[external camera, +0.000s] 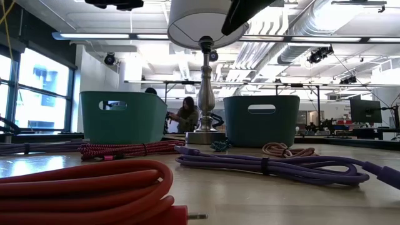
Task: Pick & Place USB Port
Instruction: Put the right purple charger cable into the green bin
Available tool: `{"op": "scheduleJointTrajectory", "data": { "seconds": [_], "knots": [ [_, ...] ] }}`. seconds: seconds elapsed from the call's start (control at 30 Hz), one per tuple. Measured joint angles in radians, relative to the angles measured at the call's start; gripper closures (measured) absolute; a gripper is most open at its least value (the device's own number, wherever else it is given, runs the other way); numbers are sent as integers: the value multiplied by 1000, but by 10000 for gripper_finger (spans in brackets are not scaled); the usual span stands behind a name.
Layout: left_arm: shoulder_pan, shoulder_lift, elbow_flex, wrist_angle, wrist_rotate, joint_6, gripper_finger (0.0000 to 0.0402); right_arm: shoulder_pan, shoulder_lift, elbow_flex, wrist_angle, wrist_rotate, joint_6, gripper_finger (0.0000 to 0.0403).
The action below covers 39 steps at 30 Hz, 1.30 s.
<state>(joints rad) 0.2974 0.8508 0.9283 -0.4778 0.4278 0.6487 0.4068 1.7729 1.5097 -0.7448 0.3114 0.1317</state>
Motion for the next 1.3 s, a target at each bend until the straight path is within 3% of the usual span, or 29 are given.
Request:
{"op": "scheduleJointTrajectory", "data": {
  "seconds": [0.23,0.83,1.3],
  "knots": [
    [-37,35,-1,-5,14,-4,198,2,9,0,2,-59,224,212],
    [-164,37,-1,-4,7,-26,198,45,172,-3,31,-97,456,212],
    [-188,37,-2,-45,6,-30,198,73,276,-3,112,-170,612,212]
  ]
}}
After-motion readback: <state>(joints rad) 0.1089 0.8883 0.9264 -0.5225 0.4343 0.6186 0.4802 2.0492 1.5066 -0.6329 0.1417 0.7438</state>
